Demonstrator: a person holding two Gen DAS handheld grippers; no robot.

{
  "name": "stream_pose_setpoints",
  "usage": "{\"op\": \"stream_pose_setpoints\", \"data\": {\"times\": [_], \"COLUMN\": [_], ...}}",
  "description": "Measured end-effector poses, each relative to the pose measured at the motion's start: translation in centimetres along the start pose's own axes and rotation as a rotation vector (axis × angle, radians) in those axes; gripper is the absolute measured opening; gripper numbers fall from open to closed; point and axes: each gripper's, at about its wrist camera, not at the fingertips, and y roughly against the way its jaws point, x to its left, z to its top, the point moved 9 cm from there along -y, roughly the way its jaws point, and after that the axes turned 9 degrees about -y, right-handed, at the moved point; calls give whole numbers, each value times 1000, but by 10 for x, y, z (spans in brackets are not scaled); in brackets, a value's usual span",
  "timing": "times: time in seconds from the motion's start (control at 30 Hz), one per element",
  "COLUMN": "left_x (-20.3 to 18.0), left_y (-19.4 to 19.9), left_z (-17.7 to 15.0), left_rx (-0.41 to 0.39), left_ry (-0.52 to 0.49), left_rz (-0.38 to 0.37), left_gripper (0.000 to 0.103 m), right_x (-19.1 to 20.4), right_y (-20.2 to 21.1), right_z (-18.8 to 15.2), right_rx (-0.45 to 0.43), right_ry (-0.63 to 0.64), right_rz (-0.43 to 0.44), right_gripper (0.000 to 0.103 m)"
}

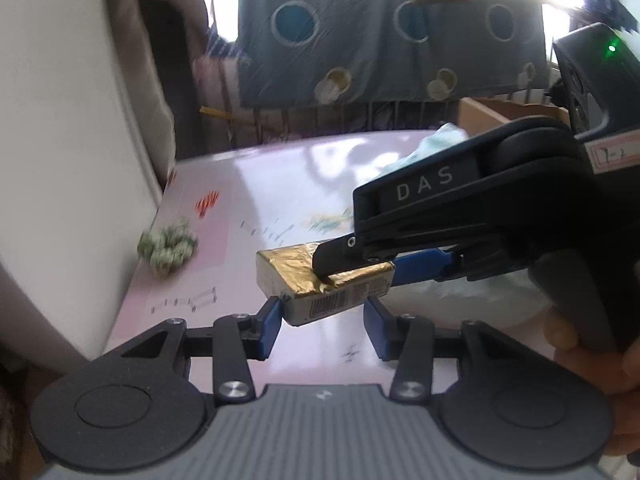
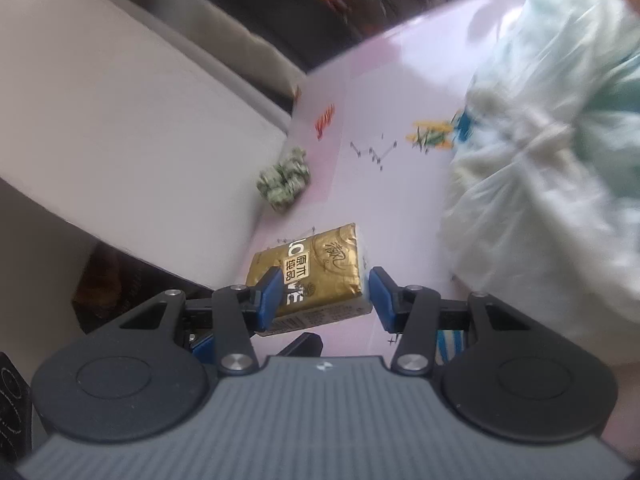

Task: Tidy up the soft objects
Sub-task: 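Carry the gold tissue pack into the box and open the right tool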

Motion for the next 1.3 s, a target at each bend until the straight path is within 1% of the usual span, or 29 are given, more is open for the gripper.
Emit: {"op": "stream_pose_setpoints", "data": {"times": [0.17,0.3,0.4,0.5,0.57,0.67,0.73,0.8,0.83,0.93,1.0,1.03,1.1,1.3], "left_x": [-38,-85,-128,-179,-211,-255,-278,-297,-305,-320,-326,-325,-320,-310], "left_y": [27,40,42,37,29,10,-6,-22,-31,-62,-72,-74,-74,-65], "left_z": [37,73,100,126,138,154,161,164,165,159,151,149,147,149], "left_rx": [-89,-165,-213,-238,-233,-206,-177,-151,-135,-57,-10,2,3,-8], "left_ry": [-78,-160,-219,-264,-286,-314,-331,-356,-372,-405,-412,-413,-407,-392], "left_rz": [-16,-70,-141,-244,-308,-399,-440,-457,-460,-450,-439,-436,-435,-424], "left_gripper": [46,46,46,46,46,47,47,47,49,52,52,52,54,55], "right_x": [-4,-22,-51,-86,-115,-159,-187,-210,-219,-243,-259,-264,-269,-271], "right_y": [64,126,179,226,256,287,297,298,293,278,269,266,261,271], "right_z": [17,35,51,63,70,81,88,95,98,107,109,110,110,105], "right_rx": [-115,-226,-308,-368,-397,-421,-425,-422,-415,-355,-324,-314,-311,-321], "right_ry": [22,31,15,-17,-44,-97,-135,-160,-166,-162,-168,-172,-176,-192], "right_rz": [29,17,-15,-63,-106,-168,-202,-223,-235,-284,-320,-322,-318,-299], "right_gripper": [47,47,47,47,47,47,47,48,48,48,48,48,48,48]}}
